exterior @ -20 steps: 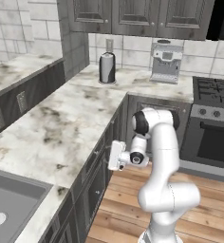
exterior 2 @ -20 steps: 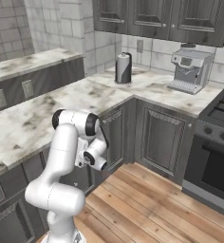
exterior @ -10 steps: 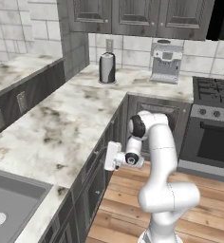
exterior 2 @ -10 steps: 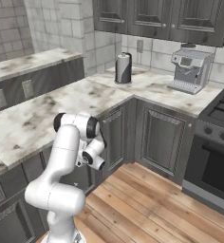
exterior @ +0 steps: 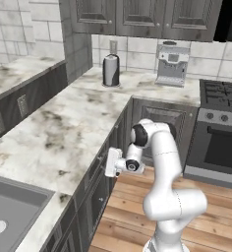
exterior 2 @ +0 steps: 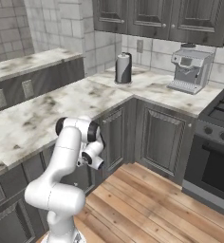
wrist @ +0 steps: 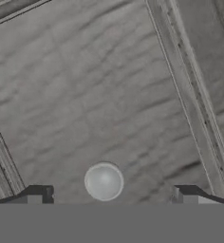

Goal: Take a straw from the drawer in front and place it inside the glass cup on the dining counter.

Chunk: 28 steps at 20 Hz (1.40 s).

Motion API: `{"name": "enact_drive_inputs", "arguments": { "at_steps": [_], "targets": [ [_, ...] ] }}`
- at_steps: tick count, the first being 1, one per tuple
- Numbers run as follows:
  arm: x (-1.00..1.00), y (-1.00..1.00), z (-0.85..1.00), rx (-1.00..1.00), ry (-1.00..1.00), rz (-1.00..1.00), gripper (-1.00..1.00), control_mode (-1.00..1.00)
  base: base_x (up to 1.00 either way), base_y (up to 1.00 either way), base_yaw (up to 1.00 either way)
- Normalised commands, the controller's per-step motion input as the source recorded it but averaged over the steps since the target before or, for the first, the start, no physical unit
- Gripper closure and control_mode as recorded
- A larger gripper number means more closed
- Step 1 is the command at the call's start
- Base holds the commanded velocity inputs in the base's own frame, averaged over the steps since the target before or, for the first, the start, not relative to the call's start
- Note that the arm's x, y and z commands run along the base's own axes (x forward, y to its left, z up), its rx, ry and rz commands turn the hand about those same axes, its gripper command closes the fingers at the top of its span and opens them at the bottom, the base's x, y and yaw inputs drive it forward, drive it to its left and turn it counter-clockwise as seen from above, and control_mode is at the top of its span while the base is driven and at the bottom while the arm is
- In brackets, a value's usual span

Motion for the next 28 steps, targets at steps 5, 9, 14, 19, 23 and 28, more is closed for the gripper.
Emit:
{"name": "enact_drive_inputs", "arguments": {
  "at_steps": [5, 9, 14, 19, 23, 28],
  "targets": [
    [0.28, 0.13, -0.19, 0.00, 0.00, 0.00, -1.00, -1.00, 0.00, 0.00, 0.00],
    [0.28, 0.15, -0.16, 0.00, 0.00, 0.00, -1.00, -1.00, 0.00, 0.00, 0.00],
    [0.14, 0.28, -0.04, 0.00, 0.00, 0.00, 1.00, -1.00, 0.00, 0.00, 0.00],
    [0.02, 0.39, 0.00, 0.00, 0.00, 0.00, 1.00, -1.00, 0.00, 0.00, 0.00],
    [0.00, 0.24, 0.09, 0.00, 0.00, 0.00, 1.00, -1.00, 0.00, 0.00, 0.00],
    [0.00, 0.16, 0.30, 0.01, -0.05, 0.00, 1.00, -1.00, 0.00, 0.00, 0.00]
  ]
}}
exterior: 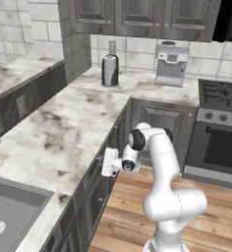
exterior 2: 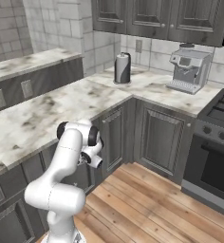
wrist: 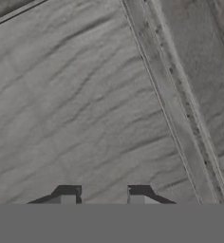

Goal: Take a straw from the drawer in front and place it inside the glass cup on the dining counter.

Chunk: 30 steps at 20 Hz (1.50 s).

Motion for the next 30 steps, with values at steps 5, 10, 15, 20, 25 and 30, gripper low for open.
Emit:
{"name": "enact_drive_inputs", "arguments": {
  "at_steps": [5, 10, 15, 20, 25, 30],
  "targets": [
    [-0.01, 0.02, 0.33, 0.02, -0.08, 0.00, 1.00, -1.00, 0.00, 0.00, 0.00],
    [-0.16, 0.00, 0.28, 0.03, -0.08, 0.00, 1.00, -1.00, 0.00, 0.00, 0.00],
    [-0.44, -0.09, 0.21, 0.04, -0.05, 0.00, 1.00, -1.00, 0.00, 0.00, 0.00],
    [-0.71, -0.36, 0.12, 0.05, -0.01, 0.00, 1.00, -1.00, 0.00, 0.00, 0.00],
    [-0.86, -0.62, 0.02, 0.03, 0.00, 0.00, 1.00, -1.00, 0.00, 0.00, 0.00],
    [-0.92, -0.87, 0.00, 0.00, 0.00, 0.00, 1.00, -1.00, 0.00, 0.00, 0.00]
  ]
}}
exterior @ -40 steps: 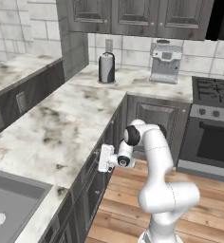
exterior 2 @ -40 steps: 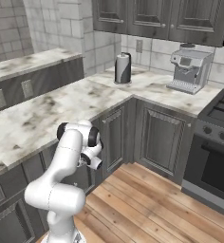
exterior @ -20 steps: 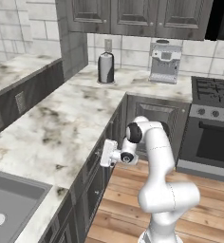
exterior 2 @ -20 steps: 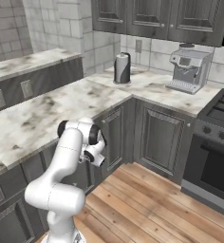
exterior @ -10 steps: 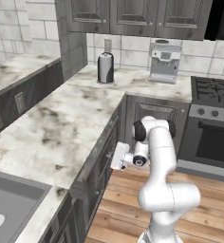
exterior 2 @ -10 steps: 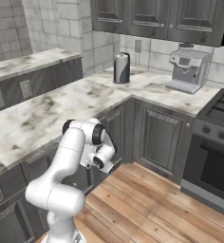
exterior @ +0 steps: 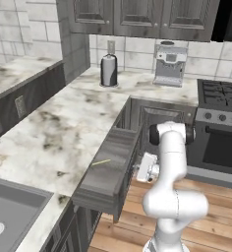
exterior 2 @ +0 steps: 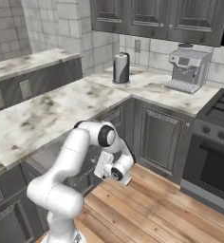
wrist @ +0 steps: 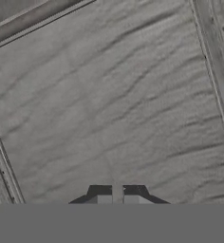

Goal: Take a straw from the drawer in front and place it inside the glass cup on the dining counter.

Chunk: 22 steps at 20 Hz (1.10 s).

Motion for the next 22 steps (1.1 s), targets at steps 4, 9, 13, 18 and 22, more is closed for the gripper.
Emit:
{"name": "enact_drive_inputs", "arguments": {
  "at_steps": [4, 9, 13, 18, 22],
  "targets": [
    [-0.97, -1.00, 0.00, 0.00, 0.00, 0.00, 1.00, -1.00, 0.00, 0.00, 0.00],
    [-0.92, -1.00, 0.00, 0.00, 0.00, 0.00, 1.00, -1.00, 0.00, 0.00, 0.00],
    [-0.86, -0.99, 0.00, 0.00, 0.00, 0.00, 1.00, -1.00, 0.00, 0.00, 0.00],
    [-0.61, -0.64, 0.00, 0.00, 0.00, 0.00, -1.00, -1.00, 0.00, 0.00, 0.00],
    [-0.04, -0.38, 0.14, -0.14, -0.02, -0.05, -1.00, -1.00, 0.00, 0.00, 0.00]
  ]
}}
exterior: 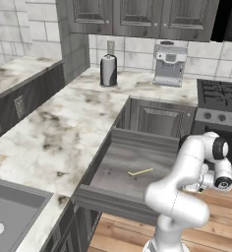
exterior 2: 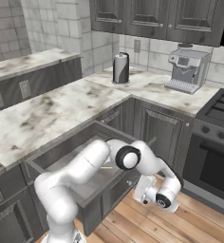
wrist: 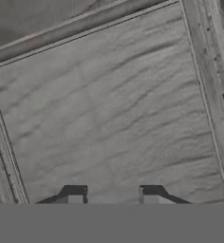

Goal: Take a straw from the drawer in front and place it inside the glass cup on the dining counter.

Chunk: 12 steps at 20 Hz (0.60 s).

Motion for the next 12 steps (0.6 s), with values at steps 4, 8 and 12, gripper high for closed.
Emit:
{"name": "enact_drive_inputs", "arguments": {
  "at_steps": [4, 8, 12],
  "targets": [
    [0.14, -0.33, 0.30, -0.37, -0.16, -0.11, -1.00, -1.00, 0.00, 0.00, 0.00],
    [0.28, -0.13, 0.29, -0.47, -0.27, -0.14, -1.00, -1.00, 0.00, 0.00, 0.00],
    [0.11, -0.01, 0.48, -0.48, -0.31, -0.10, -1.00, -1.00, 0.00, 0.00, 0.00]
  ]
}}
